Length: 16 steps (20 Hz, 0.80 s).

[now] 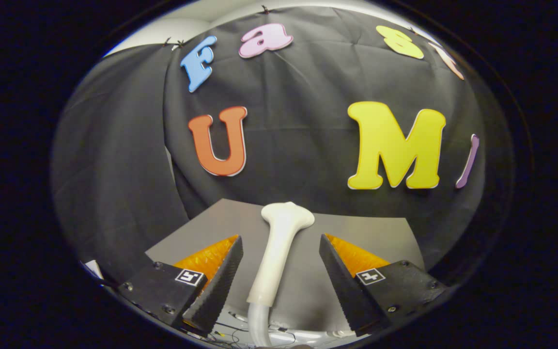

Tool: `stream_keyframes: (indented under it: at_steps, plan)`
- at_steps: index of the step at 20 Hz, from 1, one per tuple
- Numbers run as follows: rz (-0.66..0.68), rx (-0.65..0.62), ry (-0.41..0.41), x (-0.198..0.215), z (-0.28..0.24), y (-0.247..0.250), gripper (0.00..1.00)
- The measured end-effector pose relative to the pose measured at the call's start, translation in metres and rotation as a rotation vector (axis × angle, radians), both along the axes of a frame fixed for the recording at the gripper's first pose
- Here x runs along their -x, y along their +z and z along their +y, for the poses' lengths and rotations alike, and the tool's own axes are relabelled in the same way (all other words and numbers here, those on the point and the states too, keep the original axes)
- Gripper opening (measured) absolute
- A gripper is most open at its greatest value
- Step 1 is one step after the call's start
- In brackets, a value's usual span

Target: Iron the clothes twice with a garment steamer, once on the left side and once on the right side.

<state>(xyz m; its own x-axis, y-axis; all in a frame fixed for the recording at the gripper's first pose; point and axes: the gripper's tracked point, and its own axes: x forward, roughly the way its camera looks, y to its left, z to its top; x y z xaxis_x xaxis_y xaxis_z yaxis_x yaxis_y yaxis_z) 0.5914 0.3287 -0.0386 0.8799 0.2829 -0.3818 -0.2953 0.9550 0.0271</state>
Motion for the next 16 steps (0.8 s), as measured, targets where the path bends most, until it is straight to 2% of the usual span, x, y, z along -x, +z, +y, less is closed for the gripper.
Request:
stream_keyframes:
  at_steps: [5, 8, 9, 13, 15, 16]
  plan:
    - [0.182, 0.0, -0.015, -0.044, 0.02, -0.051, 0.96]
    - [0.239, 0.015, -0.016, -0.047, 0.023, -0.057, 0.9]
    - [0.257, 0.025, -0.008, -0.046, 0.025, -0.061, 0.8]
    - [0.314, 0.037, 0.013, -0.048, 0.027, -0.072, 0.63]
    - [0.333, 0.044, -0.006, -0.045, 0.027, -0.071, 0.51]
    - [0.343, 0.039, 0.002, -0.044, 0.029, -0.07, 0.5]
